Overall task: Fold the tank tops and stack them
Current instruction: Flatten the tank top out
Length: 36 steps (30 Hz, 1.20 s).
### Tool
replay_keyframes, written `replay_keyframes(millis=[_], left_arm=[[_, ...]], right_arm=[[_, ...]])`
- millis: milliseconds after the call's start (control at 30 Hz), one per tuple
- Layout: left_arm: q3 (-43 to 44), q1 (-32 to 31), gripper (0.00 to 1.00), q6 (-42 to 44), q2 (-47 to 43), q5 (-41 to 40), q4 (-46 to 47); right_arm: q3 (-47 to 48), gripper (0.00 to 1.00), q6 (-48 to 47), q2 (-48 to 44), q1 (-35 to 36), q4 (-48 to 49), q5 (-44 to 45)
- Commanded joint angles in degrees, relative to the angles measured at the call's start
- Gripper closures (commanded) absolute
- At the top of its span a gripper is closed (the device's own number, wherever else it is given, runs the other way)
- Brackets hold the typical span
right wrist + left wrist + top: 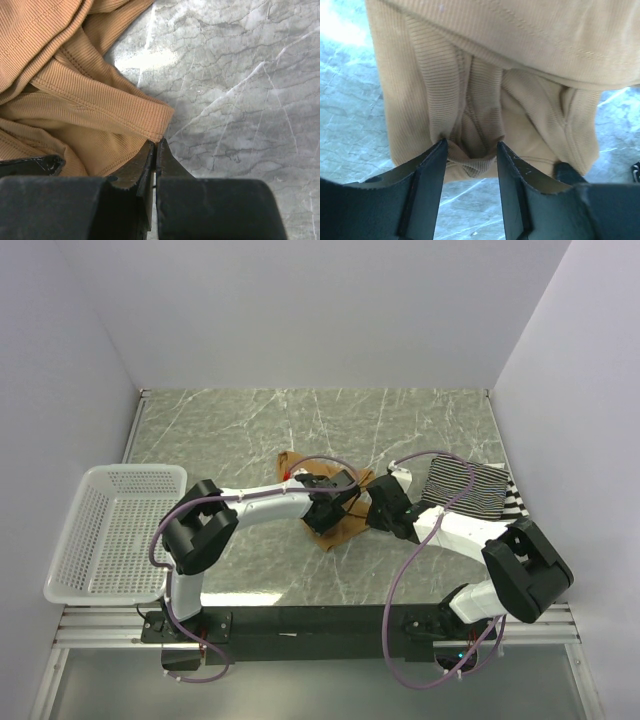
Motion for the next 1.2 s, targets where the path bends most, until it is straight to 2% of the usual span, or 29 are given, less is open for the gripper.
replay_keyframes(millis=[0, 133, 167, 333, 367, 433, 633, 900, 1033, 1167], left_arm=[[-0.8, -0.2, 0.50, 0.2, 0.4, 1.4, 0.2], [-1.9, -0.2, 0.54, 1.6, 0.6, 2.1, 2.0], [-2.2, -0.3, 0.57, 1.7, 0.4, 2.1, 2.3], [-4.7, -0.1, 0.80, 3.6, -1.5, 2.3, 5.0], [-4.7, 0.0, 0.91, 3.8, -2.3, 2.2, 4.9], [-5.1, 0.9, 0.99, 4.7, -3.5, 1.8, 4.9], [-7.0, 4.0, 0.99, 8.3, -11.7, 0.7, 5.5], [-7.3, 8.5, 0.99, 13.5, -31.5, -8.5, -0.1], [-5.5, 9.3, 0.99, 17.4, -42.7, -14.2, -1.4], [-1.1, 9.3, 0.99, 22.5, -52.7, -17.3, 0.4]], right_arm=[[-0.4, 1.00, -0.4, 0.5, -0.6, 1.7, 0.8], [-0.6, 1.00, -0.4, 0.6, -0.7, 1.8, 0.6], [-0.7, 1.00, -0.4, 0.5, -0.7, 1.9, 0.7], [-0.7, 1.00, -0.3, -0.2, -0.9, 1.7, 0.6], [-0.6, 1.00, -0.3, -0.6, -0.9, 1.6, 0.6], [-0.4, 1.00, -0.6, -1.6, -0.9, 1.1, 0.5], [3.0, 1.00, -1.8, -5.6, -0.8, -2.9, 1.3], [10.1, 1.00, -5.3, -19.1, -1.6, -12.4, 3.1], [18.0, 1.00, -8.0, -26.5, -1.8, -16.1, 2.6], [28.4, 1.00, -11.3, -29.6, -1.7, -20.1, 2.0]])
